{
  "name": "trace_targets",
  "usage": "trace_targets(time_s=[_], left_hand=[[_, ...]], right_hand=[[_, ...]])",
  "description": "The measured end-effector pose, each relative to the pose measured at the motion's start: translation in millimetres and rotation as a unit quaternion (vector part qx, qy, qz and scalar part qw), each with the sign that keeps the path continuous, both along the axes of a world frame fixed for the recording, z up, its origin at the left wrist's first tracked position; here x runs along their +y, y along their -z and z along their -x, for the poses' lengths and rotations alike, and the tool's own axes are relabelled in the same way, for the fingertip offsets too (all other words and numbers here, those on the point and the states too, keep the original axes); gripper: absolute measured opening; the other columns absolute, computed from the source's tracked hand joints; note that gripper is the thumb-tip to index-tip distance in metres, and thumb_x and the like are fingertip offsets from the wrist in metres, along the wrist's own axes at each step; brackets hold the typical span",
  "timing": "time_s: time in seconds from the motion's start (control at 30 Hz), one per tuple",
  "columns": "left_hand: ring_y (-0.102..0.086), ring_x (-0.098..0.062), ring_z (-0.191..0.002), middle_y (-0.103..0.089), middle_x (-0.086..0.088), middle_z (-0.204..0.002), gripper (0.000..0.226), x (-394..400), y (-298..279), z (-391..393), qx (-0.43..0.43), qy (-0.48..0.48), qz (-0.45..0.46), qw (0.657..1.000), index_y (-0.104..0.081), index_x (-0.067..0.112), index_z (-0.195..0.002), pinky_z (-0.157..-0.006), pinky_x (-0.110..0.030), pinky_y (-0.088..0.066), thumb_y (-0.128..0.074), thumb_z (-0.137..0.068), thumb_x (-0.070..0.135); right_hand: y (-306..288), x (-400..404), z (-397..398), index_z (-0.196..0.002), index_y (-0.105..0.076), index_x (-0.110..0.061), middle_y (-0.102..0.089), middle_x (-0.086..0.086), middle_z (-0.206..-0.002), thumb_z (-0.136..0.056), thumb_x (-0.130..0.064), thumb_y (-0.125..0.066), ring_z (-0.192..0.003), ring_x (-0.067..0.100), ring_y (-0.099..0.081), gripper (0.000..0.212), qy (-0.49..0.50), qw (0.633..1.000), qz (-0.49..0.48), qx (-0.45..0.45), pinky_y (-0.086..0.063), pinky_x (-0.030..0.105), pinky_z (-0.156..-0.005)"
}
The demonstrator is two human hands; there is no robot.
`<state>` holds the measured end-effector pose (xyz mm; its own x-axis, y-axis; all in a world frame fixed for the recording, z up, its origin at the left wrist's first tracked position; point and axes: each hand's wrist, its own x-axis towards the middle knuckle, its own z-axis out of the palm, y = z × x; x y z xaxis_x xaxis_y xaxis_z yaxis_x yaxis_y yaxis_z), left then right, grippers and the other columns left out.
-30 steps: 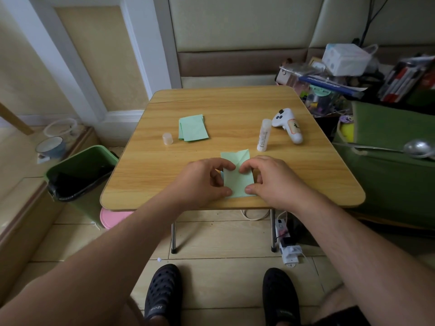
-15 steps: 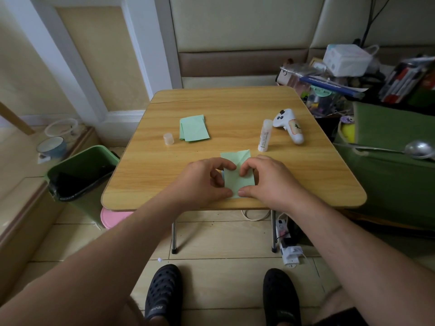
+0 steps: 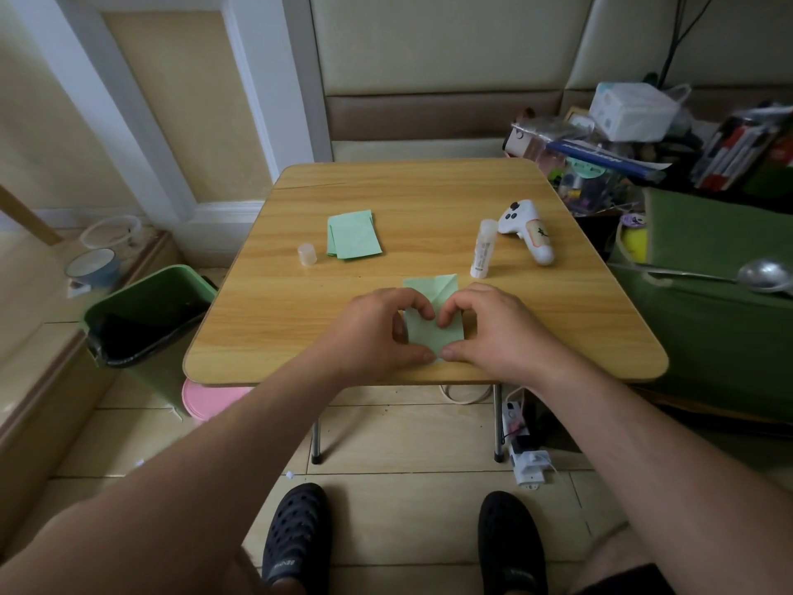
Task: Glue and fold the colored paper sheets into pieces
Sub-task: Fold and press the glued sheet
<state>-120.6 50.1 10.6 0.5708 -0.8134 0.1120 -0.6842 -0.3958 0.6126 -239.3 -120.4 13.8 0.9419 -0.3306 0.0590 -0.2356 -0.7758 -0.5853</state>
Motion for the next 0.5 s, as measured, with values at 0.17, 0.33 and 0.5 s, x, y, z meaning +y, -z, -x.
trace_targets(time_s=[0.17, 0.33, 0.5], left_hand=[[-0.056, -0.004, -0.083, -0.058, 0.014, -0.093, 0.048, 5.7, -7.3, -5.4, 0.008, 0.009, -0.028, 1.0, -0.067, 0.04, -0.109, -0.078, -0.027, -0.051, -0.094, -0.068, 0.038], [-0.06, -0.009, -0.088, -0.061, 0.009, -0.094, 0.048, 5.7, -6.5, -5.5, 0.024, 0.002, -0.031, 0.999, -0.069, 0.04, -0.109, -0.082, -0.03, -0.053, -0.094, -0.068, 0.038], [-0.058, -0.006, -0.088, -0.061, 0.009, -0.096, 0.049, 5.5, -5.8, -6.8, 0.033, 0.0, -0.035, 0.999, -0.069, 0.041, -0.11, -0.081, -0.026, -0.05, -0.094, -0.068, 0.039]], right_hand=[[-5.6, -9.5, 5.3, -0.097, -0.07, -0.035, -0.058, -0.017, -0.113, -0.071, -0.017, -0.094, -0.104, -0.005, -0.053, 0.04, -0.025, 0.999, -0.011, 0.024, -0.04, 0.01, -0.087], [-6.5, -15.5, 9.2, -0.098, -0.073, -0.024, -0.059, -0.016, -0.082, -0.088, -0.007, -0.08, -0.059, -0.009, -0.05, 0.021, 0.002, 0.994, -0.114, 0.004, -0.043, 0.006, -0.058], [2.7, -13.3, 5.9, -0.089, -0.072, -0.029, -0.065, -0.009, -0.08, -0.084, -0.014, -0.085, -0.061, -0.004, -0.052, 0.021, -0.009, 0.995, -0.095, 0.015, -0.047, 0.017, -0.063]])
